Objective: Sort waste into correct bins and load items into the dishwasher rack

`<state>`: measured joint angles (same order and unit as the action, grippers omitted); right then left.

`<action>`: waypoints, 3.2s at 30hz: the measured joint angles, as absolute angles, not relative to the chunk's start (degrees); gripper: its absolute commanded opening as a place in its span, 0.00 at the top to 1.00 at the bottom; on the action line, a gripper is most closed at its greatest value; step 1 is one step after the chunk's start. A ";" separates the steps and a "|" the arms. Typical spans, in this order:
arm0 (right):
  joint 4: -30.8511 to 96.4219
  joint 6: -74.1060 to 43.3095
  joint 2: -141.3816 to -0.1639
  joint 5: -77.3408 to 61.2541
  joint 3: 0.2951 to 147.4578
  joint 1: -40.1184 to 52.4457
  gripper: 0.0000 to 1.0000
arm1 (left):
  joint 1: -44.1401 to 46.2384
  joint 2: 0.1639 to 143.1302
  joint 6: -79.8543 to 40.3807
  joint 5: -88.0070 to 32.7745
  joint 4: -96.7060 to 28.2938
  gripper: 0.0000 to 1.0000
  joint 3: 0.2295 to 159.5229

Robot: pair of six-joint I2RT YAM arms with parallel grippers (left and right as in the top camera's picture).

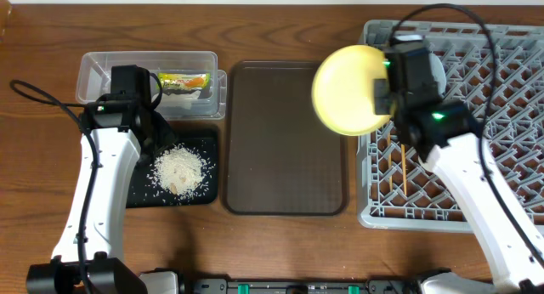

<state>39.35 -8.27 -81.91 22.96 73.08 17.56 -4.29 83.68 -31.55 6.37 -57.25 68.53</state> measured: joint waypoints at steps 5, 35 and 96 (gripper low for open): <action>46.54 -3.99 -78.63 31.20 73.08 14.55 0.99 | -4.29 83.68 -31.55 6.35 -57.25 0.33 68.53; 52.64 -0.73 -79.02 28.45 73.03 16.53 0.89 | -4.29 83.68 -31.55 6.35 -57.23 0.33 68.53; 74.00 -11.33 -79.00 -5.39 72.99 4.10 0.53 | -4.29 83.68 -31.53 6.33 -56.40 0.32 68.53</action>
